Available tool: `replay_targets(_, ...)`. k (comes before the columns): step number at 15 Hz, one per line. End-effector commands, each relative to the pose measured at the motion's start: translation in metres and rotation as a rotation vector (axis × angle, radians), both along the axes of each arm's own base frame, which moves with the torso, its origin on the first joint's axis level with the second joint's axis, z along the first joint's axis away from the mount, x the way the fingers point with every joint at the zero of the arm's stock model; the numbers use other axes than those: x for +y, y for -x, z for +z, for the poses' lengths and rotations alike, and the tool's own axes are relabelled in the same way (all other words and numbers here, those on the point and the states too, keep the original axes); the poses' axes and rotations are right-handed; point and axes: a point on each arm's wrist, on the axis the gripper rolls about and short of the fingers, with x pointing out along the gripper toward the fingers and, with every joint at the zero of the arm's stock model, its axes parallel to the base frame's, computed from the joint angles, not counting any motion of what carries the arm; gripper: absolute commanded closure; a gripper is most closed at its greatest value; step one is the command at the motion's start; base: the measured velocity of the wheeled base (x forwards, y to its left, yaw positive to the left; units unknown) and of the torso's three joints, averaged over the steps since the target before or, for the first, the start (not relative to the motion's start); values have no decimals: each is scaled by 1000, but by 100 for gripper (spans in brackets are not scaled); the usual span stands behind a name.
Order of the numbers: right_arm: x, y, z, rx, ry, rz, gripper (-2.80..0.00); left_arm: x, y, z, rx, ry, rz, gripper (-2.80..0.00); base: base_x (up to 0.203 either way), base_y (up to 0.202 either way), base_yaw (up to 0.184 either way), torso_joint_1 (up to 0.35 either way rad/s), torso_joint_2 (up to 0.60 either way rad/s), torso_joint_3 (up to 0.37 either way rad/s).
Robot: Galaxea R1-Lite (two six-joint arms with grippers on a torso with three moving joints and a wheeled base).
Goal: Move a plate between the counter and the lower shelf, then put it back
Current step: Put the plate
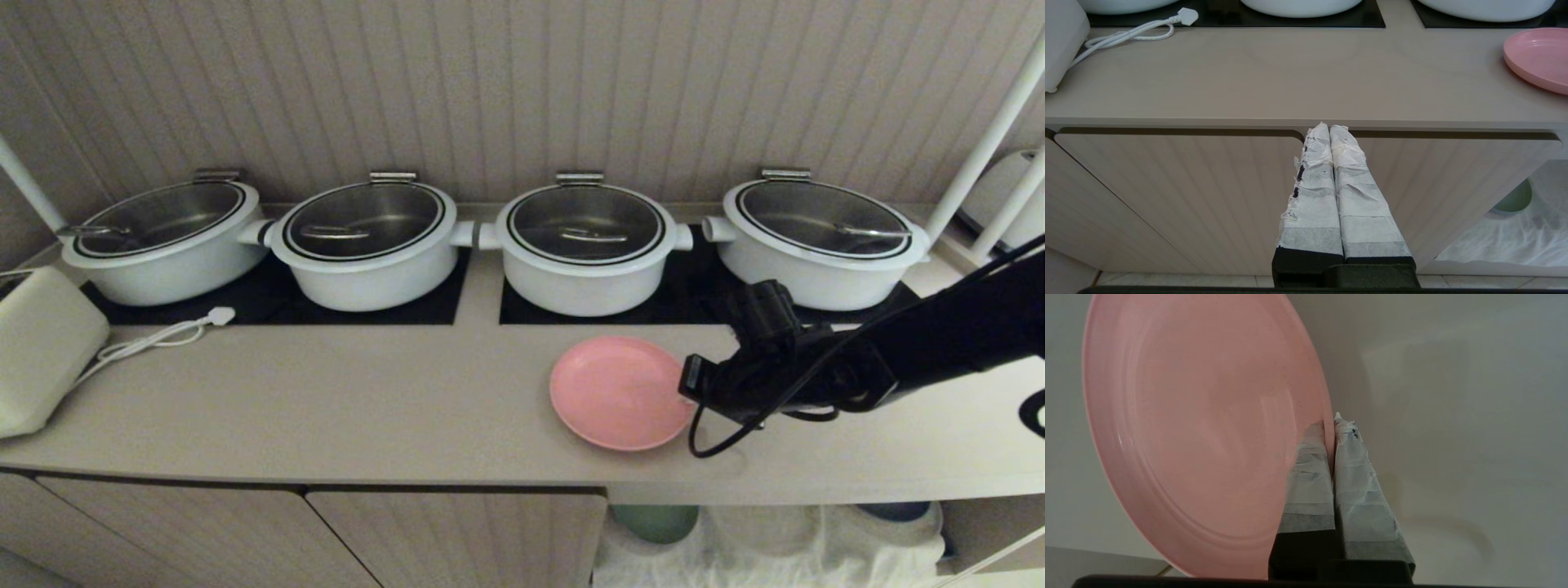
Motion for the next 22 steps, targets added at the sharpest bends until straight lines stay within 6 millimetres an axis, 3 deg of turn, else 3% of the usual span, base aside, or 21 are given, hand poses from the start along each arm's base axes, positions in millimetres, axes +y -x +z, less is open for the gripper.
replay_targets(1,2,-3,-6,2,-5,0,0,0,0,0,0,1,0,0,0,0,0,0,0,0)
replay_targets(19,5,-9,-9,10,-45,7,0,0,0,0,0,1,0,0,0,0,0,0,0,0)
replay_targets(20,5,-9,-8,8,-44,5,-280,0,0,0,0,1,-1,0,0,0,0,0,0,0)
replay_targets(22,5,-9,-8,7,-44,5,-280,0,0,0,0,1,0,0,0,0,0,0,0,0)
